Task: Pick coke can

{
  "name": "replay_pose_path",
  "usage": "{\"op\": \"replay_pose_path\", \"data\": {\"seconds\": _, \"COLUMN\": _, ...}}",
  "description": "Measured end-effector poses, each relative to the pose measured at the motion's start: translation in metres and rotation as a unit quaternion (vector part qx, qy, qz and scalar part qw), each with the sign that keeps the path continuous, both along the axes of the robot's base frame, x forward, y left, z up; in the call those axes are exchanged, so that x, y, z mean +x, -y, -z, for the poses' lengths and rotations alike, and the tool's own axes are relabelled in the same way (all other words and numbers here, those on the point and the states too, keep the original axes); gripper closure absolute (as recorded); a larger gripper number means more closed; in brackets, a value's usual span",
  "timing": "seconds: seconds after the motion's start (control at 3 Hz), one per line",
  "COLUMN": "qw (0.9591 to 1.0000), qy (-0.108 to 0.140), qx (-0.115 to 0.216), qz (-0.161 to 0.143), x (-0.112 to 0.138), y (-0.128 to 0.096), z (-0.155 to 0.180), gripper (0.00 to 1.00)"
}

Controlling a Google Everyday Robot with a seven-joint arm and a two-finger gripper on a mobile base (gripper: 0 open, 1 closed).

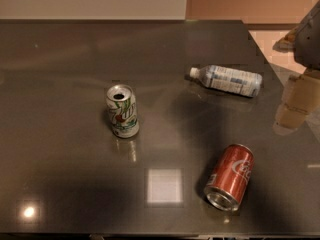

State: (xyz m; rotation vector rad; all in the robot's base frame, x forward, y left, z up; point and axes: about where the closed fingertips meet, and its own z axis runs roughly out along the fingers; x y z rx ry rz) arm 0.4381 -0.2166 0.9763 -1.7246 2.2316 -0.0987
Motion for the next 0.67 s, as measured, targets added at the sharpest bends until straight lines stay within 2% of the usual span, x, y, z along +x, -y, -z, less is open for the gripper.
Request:
{"op": "replay_pose_path", "data": {"seconds": 0.33, "qw": 1.0, "qy": 0.001, "qx": 0.0, "qz": 0.0, "x": 0.0, "y": 0.0, "z": -0.001, "gripper": 0.0}}
{"op": "replay_pose_path", "data": {"seconds": 0.67, "qw": 0.9991, "qy": -0.007, "qx": -0.003, "qz": -0.041, "x": -0.013, "y": -0.001, "z": 0.002, "gripper": 0.0}}
